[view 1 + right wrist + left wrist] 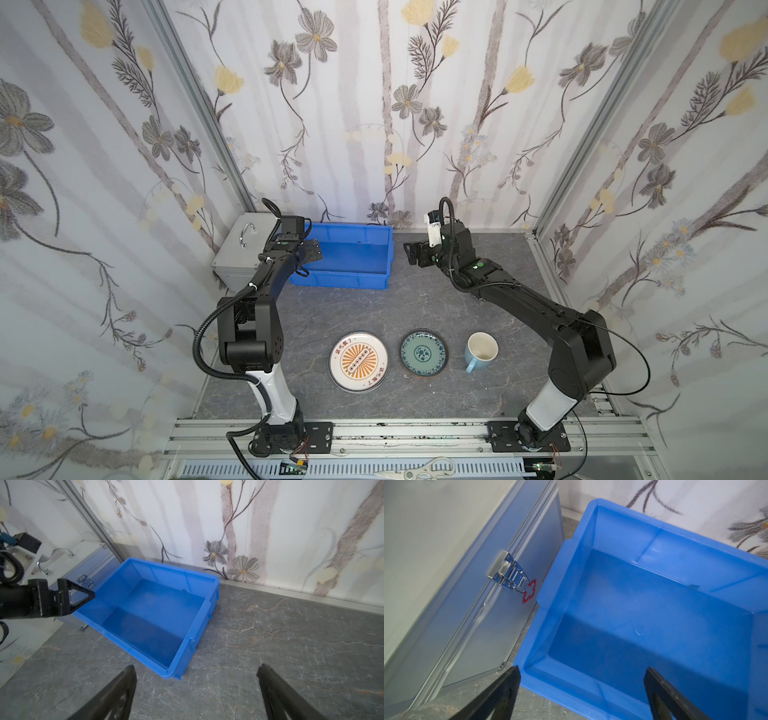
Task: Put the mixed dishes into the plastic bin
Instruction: 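Move left gripper to the blue bin rim by the metal case while right arm approaches, then grip the blue bin rim with left gripper and drag it away from the metal case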
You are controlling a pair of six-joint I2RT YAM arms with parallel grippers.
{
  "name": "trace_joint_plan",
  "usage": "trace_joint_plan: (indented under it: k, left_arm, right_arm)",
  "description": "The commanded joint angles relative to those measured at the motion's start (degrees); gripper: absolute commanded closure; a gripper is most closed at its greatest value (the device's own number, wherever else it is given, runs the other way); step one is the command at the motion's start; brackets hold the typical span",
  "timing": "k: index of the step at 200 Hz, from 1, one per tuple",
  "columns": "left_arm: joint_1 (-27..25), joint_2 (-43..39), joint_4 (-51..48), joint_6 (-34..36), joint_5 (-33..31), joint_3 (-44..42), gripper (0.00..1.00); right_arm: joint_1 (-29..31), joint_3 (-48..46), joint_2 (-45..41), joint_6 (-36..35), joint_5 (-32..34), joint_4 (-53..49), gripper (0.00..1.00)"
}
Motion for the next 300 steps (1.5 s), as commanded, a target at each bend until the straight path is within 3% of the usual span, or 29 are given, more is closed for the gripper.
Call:
trace_joint_plan:
  k: [1, 38, 88, 138, 166, 185, 197, 206, 247, 282, 300]
  left_arm:
    - [0.45, 2.31, -5.99, 0.1, -0.51, 2.87, 0.05]
    - [1.52, 4.14, -5.56, 1.21, 0.48, 4.18, 0.05]
    - [1.95, 8.25, -9.24, 3.69, -3.48, 8.95, 0.04]
    - [2.73, 13.39, -11.51, 4.47, -2.18, 13.78, 0.04]
    - [2.76, 15.76, -12.11, 5.93, 1.88, 15.08, 0.07]
    - [2.65, 16.51, -12.53, 6.17, 3.39, 15.71, 0.18]
    - [2.54, 16.18, -12.91, 6.67, 4.69, 15.68, 0.36]
    - [2.23, 15.32, -12.67, 6.74, 4.74, 14.9, 0.43]
    - [0.04, 11.33, -11.02, 8.17, 5.56, 10.16, 0.51]
    - [-2.07, 9.33, -10.97, 8.11, 5.38, 6.23, 0.74]
    - [-3.83, 6.17, -8.34, 7.3, 4.5, 1.25, 0.79]
  right_arm:
    - [0.27, -1.28, 0.05, 0.79, -2.72, 0.16, 0.08]
    - [0.23, -3.15, 0.81, 0.66, -3.17, 0.97, 0.07]
    - [0.06, -2.43, 2.71, -0.95, -3.51, 1.05, 0.06]
    - [-0.8, -1.07, 4.44, -1.63, -4.79, 0.47, 0.06]
    - [-1.61, -1.69, 4.13, -1.76, -5.8, 0.01, 0.06]
    - [-2.12, -1.89, 3.89, -1.47, -6.46, -0.34, 0.06]
    - [-2.11, -1.97, 3.74, -1.07, -6.59, -0.7, 0.06]
    - [-2.18, -2.1, 3.71, -0.89, -6.84, -1.24, 0.07]
    - [-2.16, -4.06, 2.11, -0.35, -7.5, -2.02, 0.08]
    - [-2.11, -6.55, -1.78, -0.34, -6.52, -2.69, 0.08]
    - [-2.11, -8.16, -3.91, -0.35, -6.58, -3.6, 0.08]
